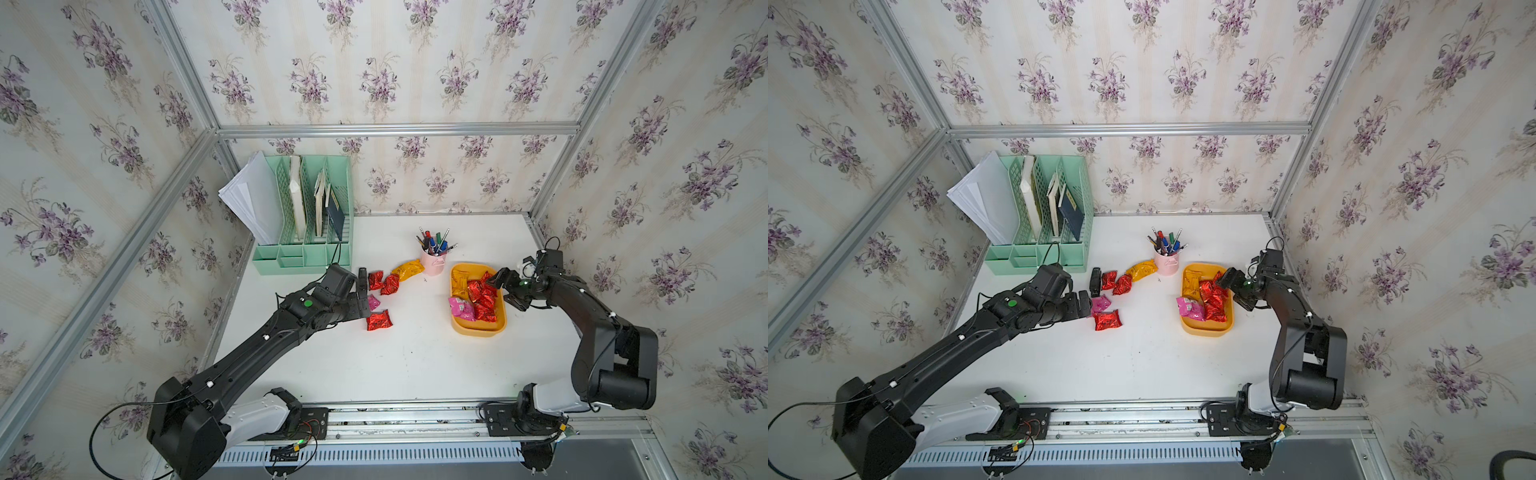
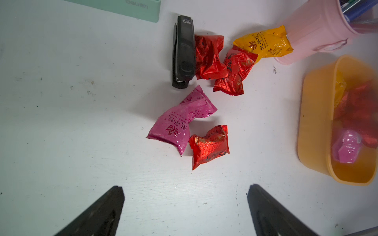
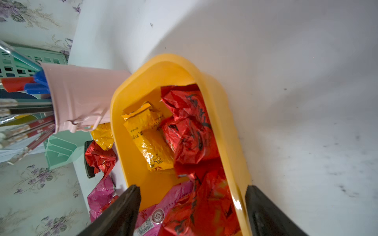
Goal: Put the tea bags into the storage box
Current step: Adjust the storage box at the center of the board, then move the tea bag to the center of the board.
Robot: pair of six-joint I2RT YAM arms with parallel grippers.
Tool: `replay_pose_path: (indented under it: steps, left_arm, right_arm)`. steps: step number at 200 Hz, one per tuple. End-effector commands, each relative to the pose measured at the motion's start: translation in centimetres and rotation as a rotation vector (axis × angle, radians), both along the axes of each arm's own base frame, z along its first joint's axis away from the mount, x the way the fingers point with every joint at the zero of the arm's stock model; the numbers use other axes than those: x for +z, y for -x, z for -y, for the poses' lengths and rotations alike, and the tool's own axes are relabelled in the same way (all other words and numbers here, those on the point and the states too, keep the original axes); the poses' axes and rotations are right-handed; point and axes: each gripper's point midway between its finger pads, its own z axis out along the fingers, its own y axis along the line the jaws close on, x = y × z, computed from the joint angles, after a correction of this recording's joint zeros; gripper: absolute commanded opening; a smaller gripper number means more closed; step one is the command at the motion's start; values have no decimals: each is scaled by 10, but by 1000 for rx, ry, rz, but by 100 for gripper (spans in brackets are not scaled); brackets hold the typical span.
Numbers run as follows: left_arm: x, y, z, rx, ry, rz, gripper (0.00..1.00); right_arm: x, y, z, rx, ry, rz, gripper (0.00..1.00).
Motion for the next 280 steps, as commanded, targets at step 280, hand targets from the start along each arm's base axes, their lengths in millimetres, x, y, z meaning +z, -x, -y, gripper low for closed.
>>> replay_pose_path:
  steps: [280]
  left_arm:
    - [-12, 61, -69, 65, -1, 59, 99]
  right_arm:
    - [-50, 59, -389, 807, 120, 38, 80]
